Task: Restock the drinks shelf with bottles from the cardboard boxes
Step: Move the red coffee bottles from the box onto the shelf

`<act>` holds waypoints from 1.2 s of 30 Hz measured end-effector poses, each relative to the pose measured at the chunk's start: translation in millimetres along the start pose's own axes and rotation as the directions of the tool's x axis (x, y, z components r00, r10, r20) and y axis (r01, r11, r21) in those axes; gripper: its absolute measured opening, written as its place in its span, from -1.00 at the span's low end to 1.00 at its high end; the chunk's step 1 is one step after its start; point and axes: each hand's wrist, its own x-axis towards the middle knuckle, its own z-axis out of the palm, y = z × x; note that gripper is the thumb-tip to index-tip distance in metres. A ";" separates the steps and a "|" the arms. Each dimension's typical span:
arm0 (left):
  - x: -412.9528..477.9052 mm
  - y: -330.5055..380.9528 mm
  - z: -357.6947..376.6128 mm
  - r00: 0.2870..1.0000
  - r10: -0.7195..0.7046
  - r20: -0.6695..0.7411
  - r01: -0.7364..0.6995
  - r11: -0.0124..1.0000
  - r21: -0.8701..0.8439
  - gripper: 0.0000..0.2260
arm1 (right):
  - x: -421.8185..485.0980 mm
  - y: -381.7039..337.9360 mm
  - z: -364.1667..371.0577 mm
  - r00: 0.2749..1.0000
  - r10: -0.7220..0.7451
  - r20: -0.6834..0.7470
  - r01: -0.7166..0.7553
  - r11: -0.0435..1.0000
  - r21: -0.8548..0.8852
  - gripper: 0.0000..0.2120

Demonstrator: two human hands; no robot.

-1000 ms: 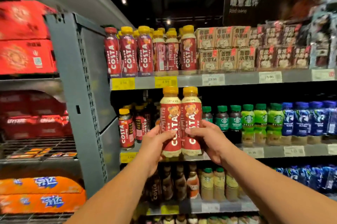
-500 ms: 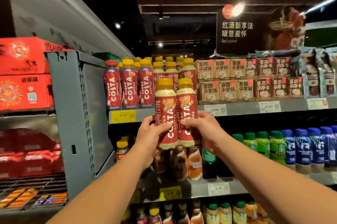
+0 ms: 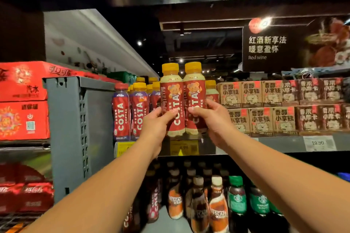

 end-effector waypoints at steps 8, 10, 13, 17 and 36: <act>28.0 -3.0 2.8 0.983 0.172 -0.065 -0.158 0.971 0.180 -0.83 | 28.6 13.8 11.2 0.976 -0.153 -0.156 0.130 0.980 -0.150 -0.69; 30.9 -7.6 6.1 0.978 0.184 -0.096 -0.162 0.966 0.201 -0.73 | 33.6 20.8 12.6 0.963 -0.182 -0.197 0.144 0.970 -0.195 -0.68; 33.5 -12.5 10.6 0.972 0.201 -0.118 -0.169 0.956 0.239 -0.70 | 36.4 27.5 12.3 0.943 -0.209 -0.257 0.142 0.957 -0.253 -0.64; 31.3 -20.9 15.3 0.956 0.240 -0.170 -0.189 0.944 0.270 -0.62 | 34.5 33.7 11.5 0.930 -0.219 -0.296 0.120 0.941 -0.318 -0.59; 25.2 -22.8 17.3 0.921 0.313 -0.233 -0.180 0.870 0.458 -0.48 | 24.4 37.3 9.6 0.904 -0.300 -0.303 0.040 0.768 -0.640 -0.40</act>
